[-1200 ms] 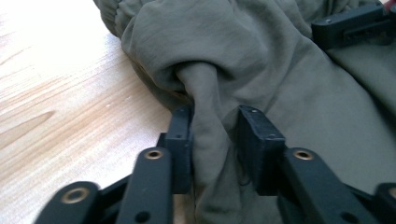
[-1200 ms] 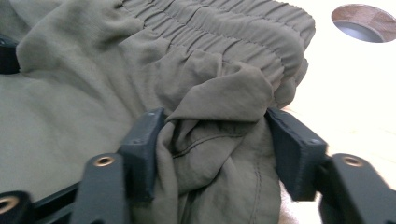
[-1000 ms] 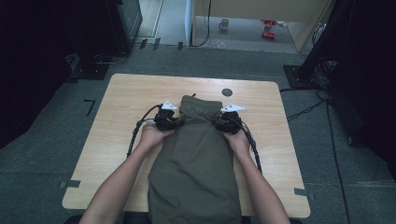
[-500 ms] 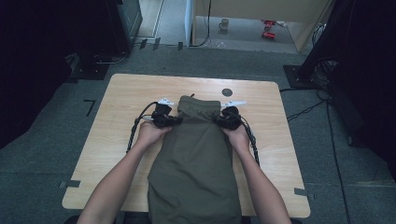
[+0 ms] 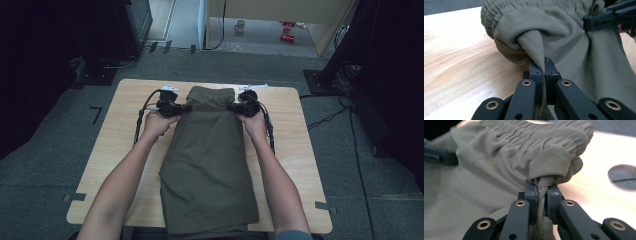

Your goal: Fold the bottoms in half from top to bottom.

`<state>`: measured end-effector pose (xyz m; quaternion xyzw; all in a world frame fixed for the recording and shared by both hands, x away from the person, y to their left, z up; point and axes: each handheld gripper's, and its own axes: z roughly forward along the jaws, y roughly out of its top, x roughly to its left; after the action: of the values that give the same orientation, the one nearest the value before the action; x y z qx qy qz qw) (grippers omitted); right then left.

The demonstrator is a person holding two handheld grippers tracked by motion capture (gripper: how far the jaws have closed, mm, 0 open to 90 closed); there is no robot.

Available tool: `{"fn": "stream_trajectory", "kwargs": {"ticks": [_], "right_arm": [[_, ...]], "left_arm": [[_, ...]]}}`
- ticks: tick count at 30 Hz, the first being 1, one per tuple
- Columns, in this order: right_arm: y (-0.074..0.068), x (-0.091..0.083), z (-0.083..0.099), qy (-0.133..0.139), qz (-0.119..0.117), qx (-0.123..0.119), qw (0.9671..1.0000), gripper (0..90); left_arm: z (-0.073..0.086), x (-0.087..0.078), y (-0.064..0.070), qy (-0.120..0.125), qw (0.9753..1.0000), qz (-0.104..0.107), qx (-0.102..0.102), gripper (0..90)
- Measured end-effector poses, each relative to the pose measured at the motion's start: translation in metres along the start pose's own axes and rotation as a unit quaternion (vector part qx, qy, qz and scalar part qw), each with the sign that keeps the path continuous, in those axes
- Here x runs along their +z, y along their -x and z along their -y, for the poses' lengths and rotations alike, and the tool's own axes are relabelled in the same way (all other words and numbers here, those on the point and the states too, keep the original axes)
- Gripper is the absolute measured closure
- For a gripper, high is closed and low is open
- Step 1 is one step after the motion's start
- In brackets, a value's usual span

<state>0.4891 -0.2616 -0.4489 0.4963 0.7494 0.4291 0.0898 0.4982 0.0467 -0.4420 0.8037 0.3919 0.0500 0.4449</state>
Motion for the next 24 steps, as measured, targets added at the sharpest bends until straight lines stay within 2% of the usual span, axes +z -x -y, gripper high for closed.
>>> {"fn": "stream_trajectory", "kwargs": {"ticks": [1,5,7,8,11,16,19,22,24], "right_arm": [[0.0,-0.001,-0.005,0.005,-0.001,0.004,1.0,82.8],[-0.005,-0.006,-0.026,0.017,0.008,-0.009,0.9998,82.6],[-0.008,-0.011,-0.037,0.03,0.011,-0.016,0.9994,82.4],[-0.01,-0.015,-0.043,0.039,0.014,-0.021,0.9989,82.4],[-0.014,-0.024,-0.052,0.061,0.014,-0.029,0.9976,82.4],[-0.017,-0.025,-0.044,0.032,0.017,-0.033,0.9988,82.4],[-0.022,-0.026,-0.033,0.024,0.019,-0.045,0.9985,82.4],[-0.027,-0.03,-0.024,0.018,0.017,-0.044,0.9987,82.4],[-0.03,-0.033,-0.017,0.015,0.015,-0.051,0.9985,82.4]], "left_arm": [[-0.006,-0.003,0.0,0.002,1.0,-0.002,0.006,89.8],[-0.028,-0.015,-0.001,0.008,0.9998,-0.009,0.015,89.8],[-0.041,-0.023,0.0,0.027,0.9995,-0.006,0.013,89.7],[-0.046,-0.028,0.001,0.032,0.9993,-0.008,0.018,89.8],[-0.051,-0.034,0.005,0.039,0.9988,-0.011,0.029,89.7],[-0.038,-0.031,0.01,0.019,0.9993,-0.007,0.032,89.7],[-0.028,-0.031,0.013,0.016,0.9995,-0.003,0.027,89.7],[-0.017,-0.034,0.019,0.012,0.9997,0.004,0.021,89.7],[-0.009,-0.036,0.025,0.009,0.9996,0.007,0.026,89.7]]}}
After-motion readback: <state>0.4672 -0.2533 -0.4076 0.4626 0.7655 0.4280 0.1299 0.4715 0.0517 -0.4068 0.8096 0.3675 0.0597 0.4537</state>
